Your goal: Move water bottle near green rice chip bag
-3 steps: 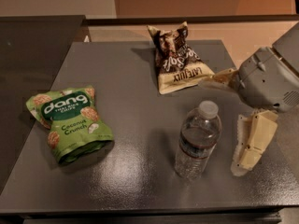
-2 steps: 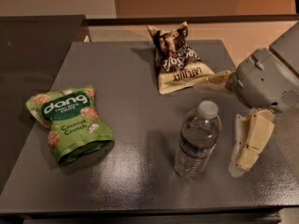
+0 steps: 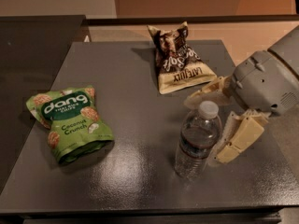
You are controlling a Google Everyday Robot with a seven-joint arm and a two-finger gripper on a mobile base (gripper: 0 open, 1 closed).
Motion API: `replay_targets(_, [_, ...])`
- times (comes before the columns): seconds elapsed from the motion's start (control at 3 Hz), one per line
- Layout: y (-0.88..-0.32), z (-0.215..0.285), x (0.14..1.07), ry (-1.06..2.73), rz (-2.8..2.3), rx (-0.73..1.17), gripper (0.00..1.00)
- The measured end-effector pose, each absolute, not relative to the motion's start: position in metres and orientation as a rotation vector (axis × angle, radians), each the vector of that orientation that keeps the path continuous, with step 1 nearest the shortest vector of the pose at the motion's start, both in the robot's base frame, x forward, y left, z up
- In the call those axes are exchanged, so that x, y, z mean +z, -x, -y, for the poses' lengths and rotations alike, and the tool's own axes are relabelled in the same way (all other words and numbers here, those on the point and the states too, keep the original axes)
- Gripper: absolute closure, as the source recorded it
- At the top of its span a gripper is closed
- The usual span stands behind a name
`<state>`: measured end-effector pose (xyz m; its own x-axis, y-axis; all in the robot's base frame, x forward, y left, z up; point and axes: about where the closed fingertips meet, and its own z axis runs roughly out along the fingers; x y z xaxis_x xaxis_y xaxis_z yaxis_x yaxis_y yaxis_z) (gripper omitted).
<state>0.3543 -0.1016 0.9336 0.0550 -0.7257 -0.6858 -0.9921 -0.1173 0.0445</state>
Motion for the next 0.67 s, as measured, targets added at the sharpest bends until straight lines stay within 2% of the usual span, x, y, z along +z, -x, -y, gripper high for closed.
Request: replay_targets(0.67, [-0.3437,0.0913,0.9420,1.894,-1.656,0.844,0.75])
